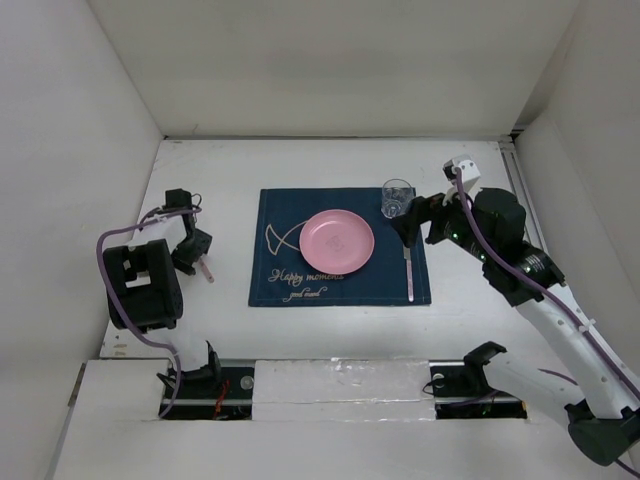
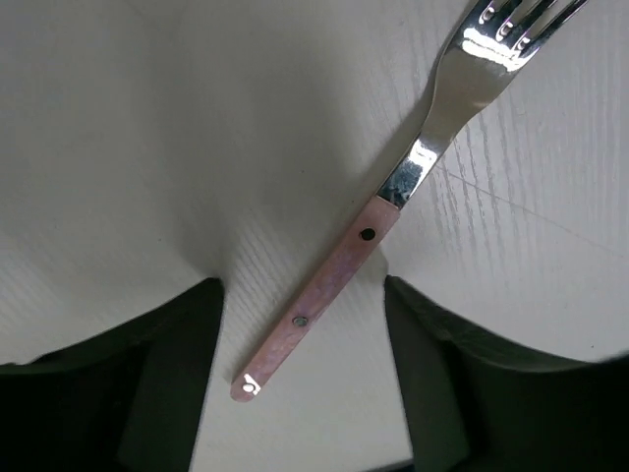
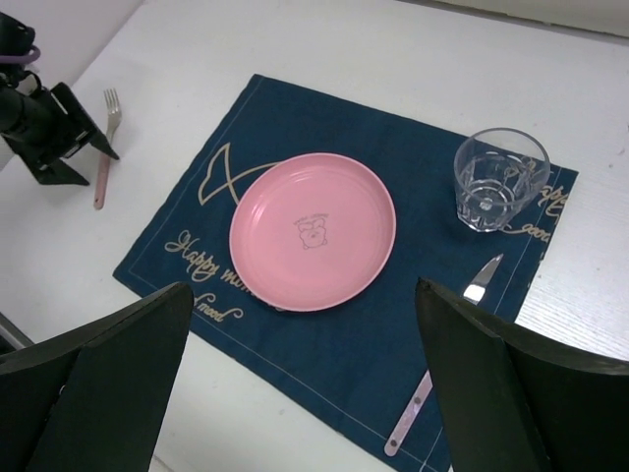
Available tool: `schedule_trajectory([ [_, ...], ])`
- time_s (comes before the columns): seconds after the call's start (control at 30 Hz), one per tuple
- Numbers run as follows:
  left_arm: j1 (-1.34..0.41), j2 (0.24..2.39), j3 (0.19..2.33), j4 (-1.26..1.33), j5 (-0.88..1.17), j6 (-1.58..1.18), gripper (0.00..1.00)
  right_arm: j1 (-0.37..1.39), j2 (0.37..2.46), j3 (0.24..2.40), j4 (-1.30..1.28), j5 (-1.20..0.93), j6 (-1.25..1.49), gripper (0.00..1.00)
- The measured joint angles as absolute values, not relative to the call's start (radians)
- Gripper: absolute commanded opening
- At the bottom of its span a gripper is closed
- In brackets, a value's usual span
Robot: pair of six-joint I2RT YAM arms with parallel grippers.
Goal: Set the dinner table for one person
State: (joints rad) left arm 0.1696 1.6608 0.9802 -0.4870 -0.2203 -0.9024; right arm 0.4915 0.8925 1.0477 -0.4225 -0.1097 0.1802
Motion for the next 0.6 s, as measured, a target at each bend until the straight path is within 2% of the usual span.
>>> schedule_trajectory([
  [0.03,0.17,1.666,0.983,-0.482,-0.216,-0.894,0.48,0.492,0.892,1.048,-0.419,-0.112,0.18,1.0],
  [0.13,0.172,1.688,1.0,-0.478,-0.203,-0.877,0.16,0.492,0.892,1.048,-0.409,-0.114,0.18,1.0],
  [0.2,0.173,1.702,1.012,-0.466,-0.19,-0.871,0.0,0.492,0.892,1.047,-0.409,-0.115,0.18,1.0],
  [0.43,0.154,1.702,1.026,-0.445,-0.203,-0.878,0.0,0.492,0.892,1.048,-0.408,-0.117,0.18,1.0],
  [0.6,-0.018,1.655,1.097,-0.545,-0.29,-0.841,0.0,0.492,0.892,1.045,-0.397,-0.117,0.181,1.0],
])
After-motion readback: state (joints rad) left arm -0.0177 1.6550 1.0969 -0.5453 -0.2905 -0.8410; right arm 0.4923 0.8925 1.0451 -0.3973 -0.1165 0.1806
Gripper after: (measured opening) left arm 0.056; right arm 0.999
